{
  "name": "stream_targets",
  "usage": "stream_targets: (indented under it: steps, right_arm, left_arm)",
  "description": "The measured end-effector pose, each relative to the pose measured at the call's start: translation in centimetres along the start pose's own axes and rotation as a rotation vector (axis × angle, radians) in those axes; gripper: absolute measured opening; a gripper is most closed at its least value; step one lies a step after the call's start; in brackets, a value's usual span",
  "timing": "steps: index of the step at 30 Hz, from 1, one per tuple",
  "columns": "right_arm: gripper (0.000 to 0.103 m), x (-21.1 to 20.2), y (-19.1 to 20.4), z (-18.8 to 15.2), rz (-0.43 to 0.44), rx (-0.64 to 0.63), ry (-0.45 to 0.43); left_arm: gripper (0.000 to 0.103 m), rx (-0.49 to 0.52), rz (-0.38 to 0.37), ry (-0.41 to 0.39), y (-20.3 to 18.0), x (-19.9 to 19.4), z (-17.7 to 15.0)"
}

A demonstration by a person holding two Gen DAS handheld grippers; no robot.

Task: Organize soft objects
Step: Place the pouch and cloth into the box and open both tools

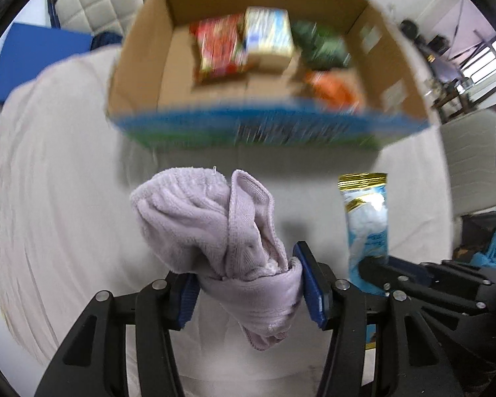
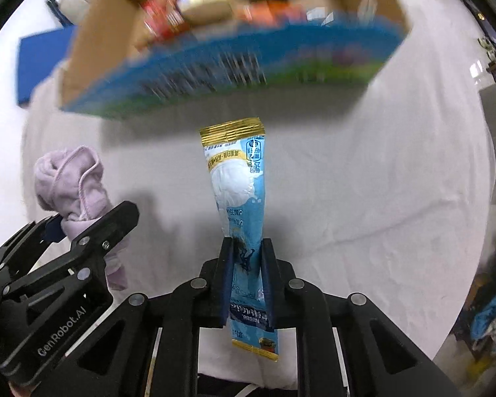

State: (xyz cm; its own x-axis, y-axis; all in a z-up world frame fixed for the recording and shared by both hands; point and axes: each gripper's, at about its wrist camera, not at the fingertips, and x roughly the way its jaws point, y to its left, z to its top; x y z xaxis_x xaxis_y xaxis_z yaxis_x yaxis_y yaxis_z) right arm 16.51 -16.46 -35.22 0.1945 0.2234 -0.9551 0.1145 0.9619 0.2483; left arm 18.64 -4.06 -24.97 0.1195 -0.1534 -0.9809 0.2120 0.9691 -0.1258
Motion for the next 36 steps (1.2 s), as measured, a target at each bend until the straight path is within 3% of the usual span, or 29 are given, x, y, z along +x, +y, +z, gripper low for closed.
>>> stream_targets:
  steps: [4,7,12,17,23,28,36]
  right_arm:
    - [0.016,-5.7,0.9,1.7,0.07,-0.006,-0.078]
    - [0.016,-10.5,1.6,3.7,0.089,-0.008,-0.154]
    - [0.016,-14.7,1.7,9.0,0.015,0.004,-0.263]
    - [0.016,-14.0,0.4,14.3,-0.116,0.016,-0.3]
    - [0.016,-10.9,-0.8,18.5,-0.224,0.034,-0.276]
    - [0.015,-6.8,-2.1,21.4,-0.253,0.049,-0.246]
    - [0.016,-3.7,-2.8,22.2,-0.259,0.044,-0.182]
  left_arm:
    - [0.051,0.021,-0.074,-0.035,-0.6,-5.2,4.5]
    - [0.051,0.048,-0.065,-0.077,-0.3,-6.9,6.7]
    - [0.051,0.059,-0.041,-0.104,1.1,-7.6,11.2]
    - [0.051,0.059,-0.048,-0.034,2.1,-4.5,15.4]
    - [0.051,0.067,-0.081,0.074,1.5,0.0,18.7]
    - [0.052,0.062,-0.075,0.149,1.0,4.0,19.9]
    - [0.055,0.042,-0.068,0.265,0.8,7.4,20.2]
